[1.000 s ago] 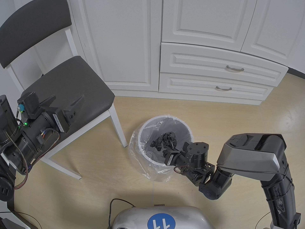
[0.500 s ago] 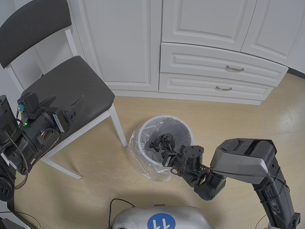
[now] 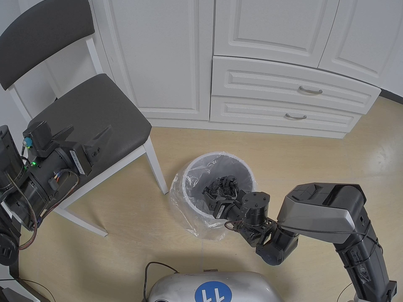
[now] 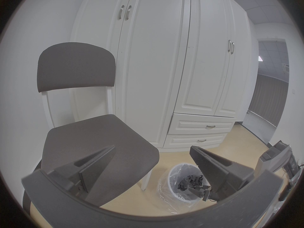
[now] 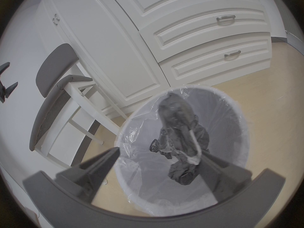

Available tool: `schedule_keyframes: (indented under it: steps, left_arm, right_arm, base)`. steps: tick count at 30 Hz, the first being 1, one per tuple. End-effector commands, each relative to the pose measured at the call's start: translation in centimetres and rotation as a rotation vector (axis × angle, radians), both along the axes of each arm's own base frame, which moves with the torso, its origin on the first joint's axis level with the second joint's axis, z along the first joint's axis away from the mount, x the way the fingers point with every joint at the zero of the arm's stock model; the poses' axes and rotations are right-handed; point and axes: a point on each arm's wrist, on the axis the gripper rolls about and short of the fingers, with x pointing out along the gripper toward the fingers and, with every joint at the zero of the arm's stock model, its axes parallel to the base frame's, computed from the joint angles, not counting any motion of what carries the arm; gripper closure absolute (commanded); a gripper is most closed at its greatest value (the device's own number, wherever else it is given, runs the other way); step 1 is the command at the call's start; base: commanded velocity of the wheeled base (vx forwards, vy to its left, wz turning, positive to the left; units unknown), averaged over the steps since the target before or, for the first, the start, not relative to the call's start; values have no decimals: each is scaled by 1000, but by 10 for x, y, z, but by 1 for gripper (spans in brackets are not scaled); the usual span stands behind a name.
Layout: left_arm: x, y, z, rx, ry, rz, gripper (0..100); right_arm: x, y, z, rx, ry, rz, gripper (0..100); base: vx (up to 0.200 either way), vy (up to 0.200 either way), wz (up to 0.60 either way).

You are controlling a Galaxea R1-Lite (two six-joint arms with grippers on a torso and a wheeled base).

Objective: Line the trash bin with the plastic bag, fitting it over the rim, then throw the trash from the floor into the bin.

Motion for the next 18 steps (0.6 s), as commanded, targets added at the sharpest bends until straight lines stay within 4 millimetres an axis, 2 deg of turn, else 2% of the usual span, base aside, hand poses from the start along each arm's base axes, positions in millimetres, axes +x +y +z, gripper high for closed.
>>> schedule_keyframes:
  steps: [1, 12, 13, 18]
  left_arm:
    - [0, 0, 0, -1, -1, 2, 0]
    - [-1, 0, 0, -1, -1, 0, 0]
    - [-1, 0, 0, -1, -1, -2, 0]
    - [-1, 0, 0, 0, 1, -6, 0]
  right_arm:
    - [-1, 1, 7, 9, -12, 4, 0]
    - [-24, 15, 36, 81, -81, 63, 0]
    - [-33, 19, 48, 93, -93, 83, 0]
    - [-51, 13, 82, 115, -120, 104, 0]
  base:
    - [0, 0, 0]
    - [0, 0, 0]
    - [0, 0, 0]
    - [0, 0, 0]
